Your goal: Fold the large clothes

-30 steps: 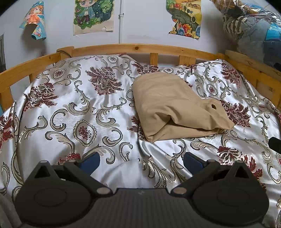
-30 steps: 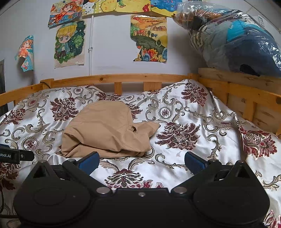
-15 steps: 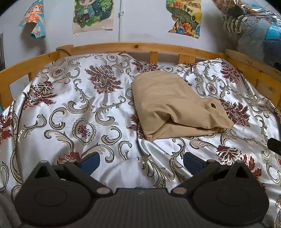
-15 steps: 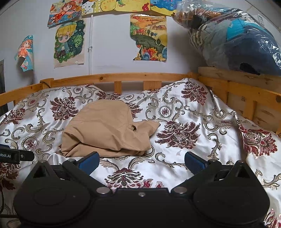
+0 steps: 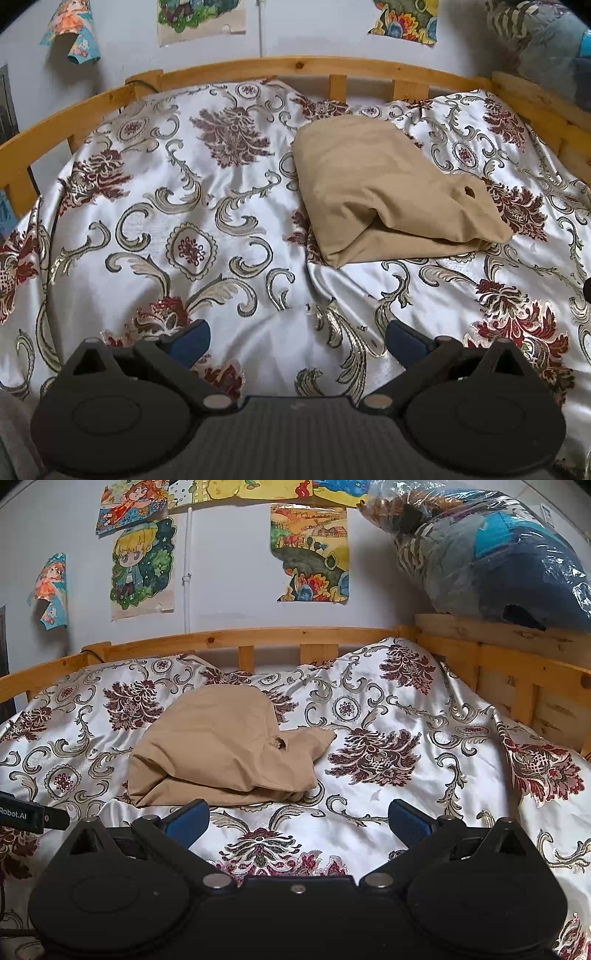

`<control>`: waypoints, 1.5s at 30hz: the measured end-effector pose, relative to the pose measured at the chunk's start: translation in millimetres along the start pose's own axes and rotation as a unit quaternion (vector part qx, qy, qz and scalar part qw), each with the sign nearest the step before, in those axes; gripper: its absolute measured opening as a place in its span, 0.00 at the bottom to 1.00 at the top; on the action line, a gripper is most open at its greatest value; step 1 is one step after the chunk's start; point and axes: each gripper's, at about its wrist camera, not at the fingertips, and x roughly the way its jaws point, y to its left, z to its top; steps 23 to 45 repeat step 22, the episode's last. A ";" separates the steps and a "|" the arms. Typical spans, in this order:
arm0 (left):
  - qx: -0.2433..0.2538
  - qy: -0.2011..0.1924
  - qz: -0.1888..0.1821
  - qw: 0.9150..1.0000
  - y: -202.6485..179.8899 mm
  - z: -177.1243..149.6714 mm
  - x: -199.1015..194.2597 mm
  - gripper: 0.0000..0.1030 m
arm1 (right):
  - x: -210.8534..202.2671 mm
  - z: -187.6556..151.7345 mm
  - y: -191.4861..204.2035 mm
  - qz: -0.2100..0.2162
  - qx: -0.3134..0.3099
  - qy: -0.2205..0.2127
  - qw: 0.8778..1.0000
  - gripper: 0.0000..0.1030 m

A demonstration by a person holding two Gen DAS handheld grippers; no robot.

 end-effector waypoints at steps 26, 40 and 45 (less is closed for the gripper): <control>0.011 -0.009 -0.012 1.000 -3.7 -0.7 -3.7 0.99 | 3.7 -4.3 0.2 -0.006 0.007 0.015 1.000 0.99; 0.011 -0.009 -0.012 1.000 -3.7 -0.7 -3.7 0.99 | 3.7 -4.3 0.2 -0.006 0.007 0.015 1.000 0.99; 0.011 -0.009 -0.012 1.000 -3.7 -0.7 -3.7 0.99 | 3.7 -4.3 0.2 -0.006 0.007 0.015 1.000 0.99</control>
